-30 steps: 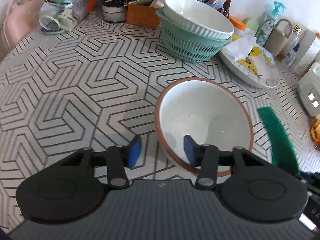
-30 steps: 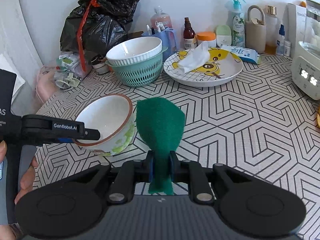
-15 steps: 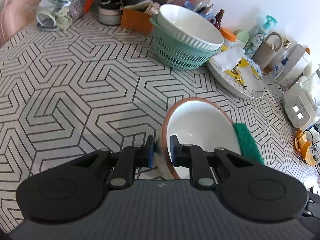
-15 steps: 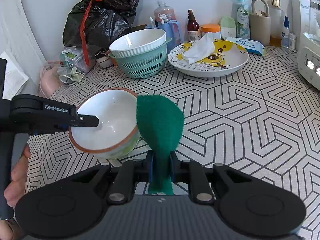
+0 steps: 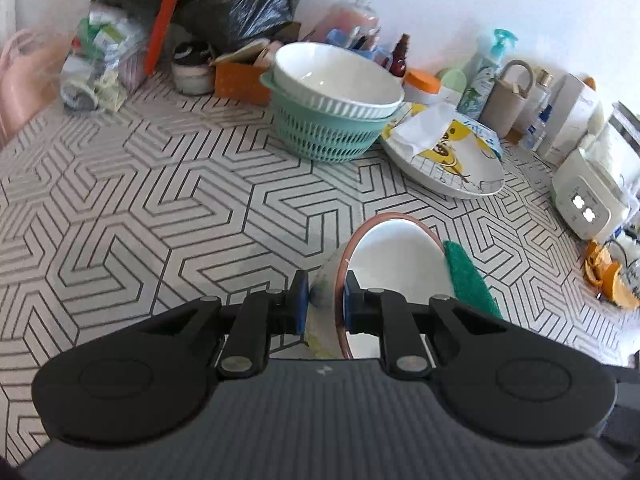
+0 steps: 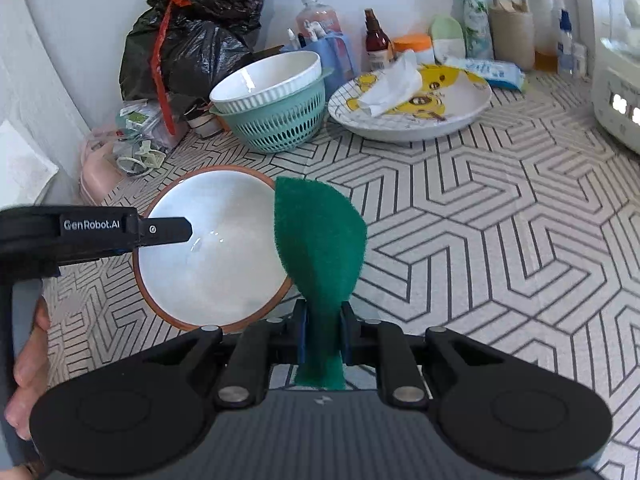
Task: Clean bowl
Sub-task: 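Lift and tilt the bowl with the left tool while the right tool brings the pad over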
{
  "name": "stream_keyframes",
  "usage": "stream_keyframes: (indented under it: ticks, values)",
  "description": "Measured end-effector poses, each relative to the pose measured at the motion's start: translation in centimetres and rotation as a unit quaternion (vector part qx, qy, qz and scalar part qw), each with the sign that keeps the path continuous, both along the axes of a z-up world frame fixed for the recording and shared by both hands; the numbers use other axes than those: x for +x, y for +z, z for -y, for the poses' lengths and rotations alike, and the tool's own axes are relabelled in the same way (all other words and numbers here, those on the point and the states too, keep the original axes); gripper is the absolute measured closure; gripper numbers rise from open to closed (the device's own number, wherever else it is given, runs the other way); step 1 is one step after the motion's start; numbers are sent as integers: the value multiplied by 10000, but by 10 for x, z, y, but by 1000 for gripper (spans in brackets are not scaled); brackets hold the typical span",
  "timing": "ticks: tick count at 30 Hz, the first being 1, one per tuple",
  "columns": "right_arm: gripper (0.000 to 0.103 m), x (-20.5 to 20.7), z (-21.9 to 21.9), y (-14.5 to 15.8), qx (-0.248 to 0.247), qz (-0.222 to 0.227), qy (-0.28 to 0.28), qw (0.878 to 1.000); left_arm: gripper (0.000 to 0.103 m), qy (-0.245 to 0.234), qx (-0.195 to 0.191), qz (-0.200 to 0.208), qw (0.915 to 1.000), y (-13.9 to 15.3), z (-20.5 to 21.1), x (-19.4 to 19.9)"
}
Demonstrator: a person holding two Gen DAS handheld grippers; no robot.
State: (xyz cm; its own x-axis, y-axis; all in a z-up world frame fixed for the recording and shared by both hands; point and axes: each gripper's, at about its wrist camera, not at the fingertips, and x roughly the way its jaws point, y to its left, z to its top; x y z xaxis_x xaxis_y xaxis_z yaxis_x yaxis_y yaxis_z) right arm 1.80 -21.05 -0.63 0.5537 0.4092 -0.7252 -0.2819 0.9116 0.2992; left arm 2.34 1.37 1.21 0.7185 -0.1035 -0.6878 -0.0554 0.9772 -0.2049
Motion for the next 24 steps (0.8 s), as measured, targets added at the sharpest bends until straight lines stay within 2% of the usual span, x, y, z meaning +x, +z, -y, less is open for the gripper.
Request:
stream_keyframes:
  ticks: [4, 10, 14, 19, 22, 24]
  values:
    - [87, 3, 14, 3, -159, 18, -216, 9996, 87, -84, 359, 329, 9988, 0, 12, -14]
    - [87, 3, 21, 17, -407, 128, -112, 9990, 87, -272, 776, 358, 9960, 5, 26, -21]
    - [87, 5, 13, 37, -512, 196, 315, 9980, 88, -505, 1064, 448, 9920, 8, 40, -26]
    - [87, 13, -2, 76, -800, 303, 863, 9926, 89, -664, 1102, 521, 9903, 8, 49, -35]
    - [87, 23, -18, 96, -1019, 244, 1200, 9872, 90, -666, 1447, 708, 9847, 5, 62, -45]
    - [87, 30, -29, 98, -1088, 94, 1428, 9837, 90, -693, 1608, 814, 9812, 4, 68, -50]
